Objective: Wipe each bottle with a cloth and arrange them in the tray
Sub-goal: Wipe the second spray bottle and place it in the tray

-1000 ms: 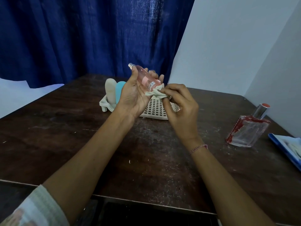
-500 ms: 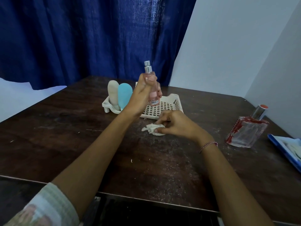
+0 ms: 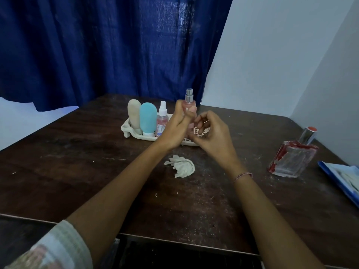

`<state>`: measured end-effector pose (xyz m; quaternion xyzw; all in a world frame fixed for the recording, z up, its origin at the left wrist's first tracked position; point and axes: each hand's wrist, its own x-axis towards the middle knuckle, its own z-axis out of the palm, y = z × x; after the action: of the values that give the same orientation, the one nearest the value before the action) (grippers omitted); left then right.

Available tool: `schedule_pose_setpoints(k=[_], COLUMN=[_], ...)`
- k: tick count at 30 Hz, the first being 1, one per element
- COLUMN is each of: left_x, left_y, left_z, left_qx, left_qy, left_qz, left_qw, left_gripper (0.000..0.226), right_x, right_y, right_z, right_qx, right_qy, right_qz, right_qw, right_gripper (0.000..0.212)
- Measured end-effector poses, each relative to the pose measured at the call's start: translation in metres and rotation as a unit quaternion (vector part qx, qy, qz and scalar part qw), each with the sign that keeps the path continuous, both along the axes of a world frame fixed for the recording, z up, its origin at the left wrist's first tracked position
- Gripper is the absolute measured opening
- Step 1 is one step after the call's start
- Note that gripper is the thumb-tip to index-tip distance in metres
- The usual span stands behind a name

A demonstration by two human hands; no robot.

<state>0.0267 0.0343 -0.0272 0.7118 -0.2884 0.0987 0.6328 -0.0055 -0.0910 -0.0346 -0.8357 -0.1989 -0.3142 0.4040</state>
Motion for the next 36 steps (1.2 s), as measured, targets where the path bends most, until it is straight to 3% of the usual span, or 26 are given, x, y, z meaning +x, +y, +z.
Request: schedule_pose_setpoints(k=[8, 17, 20, 26, 29, 32, 36], left_x=[0.004, 0.007, 0.006, -0.002, -0.004, -0.006, -0.006], left_y=[-0.007, -0.001, -0.002, -0.001, 0.003, 0.006, 0.011], left_z=[-0.007, -0.008, -0.009, -0.015, -0.017, -0.02, -0.023], left_qx=[0.006, 0.108, 0.109, 0.118, 0.114, 0.117, 0.131], left_qy=[0.091, 0.022, 0.022, -0.007, -0.011, -0.005, 0.013], left_qz=[-0.034, 0.099, 0.126, 0.18, 0.206, 0.221, 0.239], left_qw=[0.995, 0.989, 0.986, 0.977, 0.972, 0.968, 0.962], left_gripper=[0.036, 0.03, 0.029, 0.016, 0.013, 0.012, 0.009], right_x=[0.013, 0.03, 0.031, 0.033, 0.032, 0.028, 0.036], right_y=[0.001, -0.005, -0.006, -0.002, 0.004, 0.011, 0.022], right_z=[-0.014, -0.029, -0.032, -0.031, -0.027, -0.021, -0.014], right_qx=[0.063, 0.072, 0.068, 0.041, 0.062, 0.096, 0.159], right_qy=[0.003, 0.029, 0.027, 0.02, 0.019, 0.056, 0.149], right_qz=[-0.063, -0.099, -0.091, -0.132, -0.116, -0.082, -0.042], right_qw=[0.996, 0.992, 0.993, 0.99, 0.991, 0.99, 0.975], right_gripper=[0.042, 0.04, 0.046, 0.031, 0.044, 0.05, 0.04])
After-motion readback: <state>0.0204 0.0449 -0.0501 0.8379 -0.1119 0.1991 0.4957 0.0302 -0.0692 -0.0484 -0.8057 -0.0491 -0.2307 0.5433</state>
